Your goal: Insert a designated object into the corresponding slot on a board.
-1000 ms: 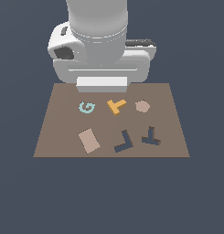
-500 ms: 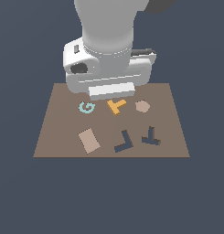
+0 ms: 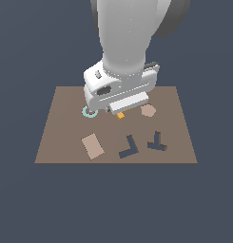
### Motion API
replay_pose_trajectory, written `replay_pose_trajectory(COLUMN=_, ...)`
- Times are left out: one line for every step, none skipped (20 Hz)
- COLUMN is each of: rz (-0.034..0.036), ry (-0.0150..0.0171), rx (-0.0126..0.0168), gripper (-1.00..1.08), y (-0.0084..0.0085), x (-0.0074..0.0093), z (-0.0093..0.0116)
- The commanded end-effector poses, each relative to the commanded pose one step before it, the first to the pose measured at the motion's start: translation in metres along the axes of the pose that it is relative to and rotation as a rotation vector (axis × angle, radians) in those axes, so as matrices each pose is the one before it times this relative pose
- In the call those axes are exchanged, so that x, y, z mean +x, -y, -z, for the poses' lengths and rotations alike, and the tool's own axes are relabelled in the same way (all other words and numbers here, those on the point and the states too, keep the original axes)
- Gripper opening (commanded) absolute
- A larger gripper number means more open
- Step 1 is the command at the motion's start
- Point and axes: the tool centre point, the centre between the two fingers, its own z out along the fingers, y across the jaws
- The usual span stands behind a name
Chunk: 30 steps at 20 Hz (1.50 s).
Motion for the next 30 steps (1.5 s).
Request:
replay_pose_trajectory(rz=0.0516, ry=-0.00374, rx=-0.00152, gripper=1.0, y=0.00418, x=-0.00023, z=-0.00939)
replay_pose_trajectory(rz=0.01611, ry=-0.00085, rx=-0.00044, gripper=1.0, y=0.00135, x=-0.00012, z=-0.00308)
replay_pose_trajectory(rz=0.01433, ry=-0.00075, rx=-0.00039, gripper=1.0, y=0.0012, x=-0.00011, z=-0.00274)
replay_pose_trajectory(rz=0.01252, ry=-0.00066, rx=-0.00035, gripper=1.0, y=0.00105, x=-0.00009, z=-0.00239)
replay_pose_trajectory(rz=0.0107, ry=-0.00056, rx=-0.0003, gripper=1.0, y=0.0009, x=-0.00008, z=-0.00205)
replay_pose_trajectory(rz=0.00883, ry=-0.00045, rx=-0.00027, gripper=1.0, y=0.00073, x=-0.00007, z=-0.0017)
replay_pose_trajectory(rz=0.00696, ry=-0.00034, rx=-0.00023, gripper=1.0, y=0.00056, x=-0.00006, z=-0.00134)
replay_pose_trajectory(rz=0.00511, ry=-0.00023, rx=-0.0002, gripper=1.0, y=0.0004, x=-0.00004, z=-0.00099)
replay_pose_trajectory(rz=0.00323, ry=-0.00011, rx=-0.00018, gripper=1.0, y=0.00023, x=-0.00003, z=-0.00064)
replay_pose_trajectory(rz=0.00137, ry=0.00001, rx=-0.00016, gripper=1.0, y=0.00007, x=-0.00002, z=-0.00028)
replay_pose_trajectory(rz=-0.00067, ry=0.00013, rx=-0.00013, gripper=1.0, y=-0.00018, x=-0.00005, z=0.00007)
replay_pose_trajectory(rz=-0.00238, ry=0.00023, rx=-0.00009, gripper=1.0, y=-0.00026, x=0.00001, z=0.00043)
replay_pose_trajectory(rz=-0.00377, ry=0.00031, rx=-0.00006, gripper=1.0, y=-0.00041, x=0.0, z=0.00067)
replay_pose_trajectory(rz=-0.00258, ry=0.0002, rx=-0.00002, gripper=1.0, y=-0.00027, x=0.0, z=0.00047)
replay_pose_trajectory(rz=-0.00097, ry=0.00007, rx=-0.00001, gripper=1.0, y=-0.00013, x=-0.00002, z=0.00016)
replay_pose_trajectory(rz=0.00228, ry=0.00005, rx=0.00023, gripper=1.0, y=0.00035, x=-0.00006, z=-0.00052)
replay_pose_trajectory(rz=0.0, ry=0.0, rx=0.0, gripper=1.0, y=0.00001, x=0.00001, z=-0.00032)
replay_pose_trajectory(rz=0.0, ry=0.0, rx=0.0, gripper=1.0, y=0.00004, x=0.00003, z=-0.00097)
replay_pose_trajectory(rz=0.0, ry=0.0, rx=0.0, gripper=1.0, y=0.00007, x=0.00005, z=-0.00162)
replay_pose_trajectory(rz=-0.00069, ry=-0.00001, rx=-0.00009, gripper=1.0, y=-0.00025, x=-0.00013, z=-0.00224)
replay_pose_trajectory(rz=0.0, ry=0.0, rx=0.0, gripper=1.0, y=0.00013, x=0.00006, z=-0.00292)
replay_pose_trajectory(rz=-0.00068, ry=0.0, rx=-0.0001, gripper=1.0, y=-0.00019, x=-0.00013, z=-0.00338)
replay_pose_trajectory(rz=0.0, ry=0.0, rx=0.0, gripper=1.0, y=0.00015, x=0.00003, z=-0.00292)
replay_pose_trajectory(rz=0.0, ry=0.0, rx=0.0, gripper=1.0, y=0.00012, x=0.00001, z=-0.00227)
replay_pose_trajectory(rz=-0.00068, ry=0.00001, rx=-0.00012, gripper=1.0, y=-0.00026, x=-0.00018, z=-0.0016)
replay_pose_trajectory(rz=0.0, ry=0.0, rx=0.0, gripper=1.0, y=0.00005, x=0.0, z=-0.00098)
replay_pose_trajectory(rz=0.0, ry=0.0, rx=0.0, gripper=1.0, y=0.00002, x=0.0, z=-0.00033)
replay_pose_trajectory(rz=0.0, ry=0.0, rx=0.0, gripper=-1.0, y=0.0, x=0.0, z=0.0)
replay_pose_trajectory(rz=0.0, ry=0.0, rx=0.0, gripper=-1.0, y=0.0, x=0.0, z=0.0)
replay_pose_trajectory(rz=0.0, ry=0.0, rx=0.0, gripper=-1.0, y=0.0, x=0.0, z=0.0)
